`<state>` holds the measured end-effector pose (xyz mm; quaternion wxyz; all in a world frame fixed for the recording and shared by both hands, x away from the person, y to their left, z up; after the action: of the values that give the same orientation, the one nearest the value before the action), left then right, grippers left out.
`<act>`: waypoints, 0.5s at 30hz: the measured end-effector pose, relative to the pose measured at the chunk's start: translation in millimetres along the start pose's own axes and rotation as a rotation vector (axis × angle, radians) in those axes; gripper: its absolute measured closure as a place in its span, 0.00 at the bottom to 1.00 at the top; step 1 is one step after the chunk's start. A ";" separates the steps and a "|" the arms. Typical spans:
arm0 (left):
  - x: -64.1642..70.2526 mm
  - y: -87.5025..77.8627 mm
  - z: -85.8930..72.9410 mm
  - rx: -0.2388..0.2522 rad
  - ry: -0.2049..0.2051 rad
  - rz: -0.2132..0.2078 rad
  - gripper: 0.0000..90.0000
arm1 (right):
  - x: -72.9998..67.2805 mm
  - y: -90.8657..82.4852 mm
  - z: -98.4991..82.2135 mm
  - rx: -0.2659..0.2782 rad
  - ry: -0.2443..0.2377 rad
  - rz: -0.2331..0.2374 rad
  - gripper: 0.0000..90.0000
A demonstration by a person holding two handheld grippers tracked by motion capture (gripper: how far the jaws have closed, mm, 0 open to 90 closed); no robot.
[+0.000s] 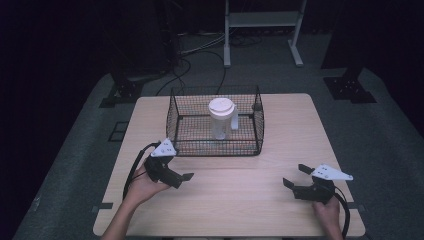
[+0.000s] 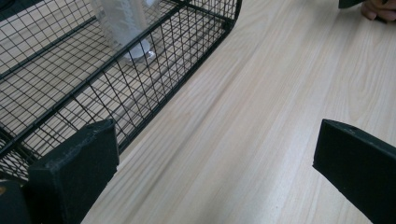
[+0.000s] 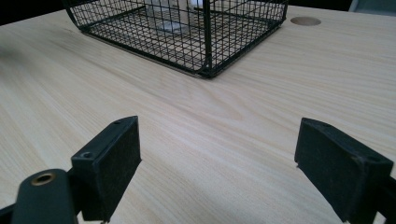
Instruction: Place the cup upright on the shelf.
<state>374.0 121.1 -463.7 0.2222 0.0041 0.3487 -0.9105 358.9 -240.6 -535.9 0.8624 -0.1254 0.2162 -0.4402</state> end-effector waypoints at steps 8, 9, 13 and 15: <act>5.7 -4.5 -4.3 0.016 0.005 0.011 0.00 | -0.2 0.2 -0.2 -0.001 -0.003 -0.001 0.15; 6.5 -5.1 -5.2 0.018 0.004 0.012 0.00 | -0.1 0.4 -0.2 -0.002 -0.006 -0.002 0.15; 9.8 -6.5 -12.3 0.024 0.003 0.022 0.00 | -0.2 0.5 -0.3 -0.002 -0.007 -0.002 0.15; 11.6 -7.1 -16.7 0.029 -0.005 0.020 0.00 | -0.3 0.6 -0.3 -0.002 -0.009 -0.002 0.15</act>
<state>358.2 131.8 -473.7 0.2322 0.0084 0.3349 -0.9132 359.0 -240.0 -536.4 0.8628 -0.1288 0.2127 -0.4403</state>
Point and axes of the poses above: each handheld gripper's, and its own axes: y roughly forward along the jaws, z roughly out of its top, x roughly to its right, the point moved 10 cm from there along y, roughly forward along the jaws, and after that the axes turned 11 degrees about y, right-handed, at the moved point
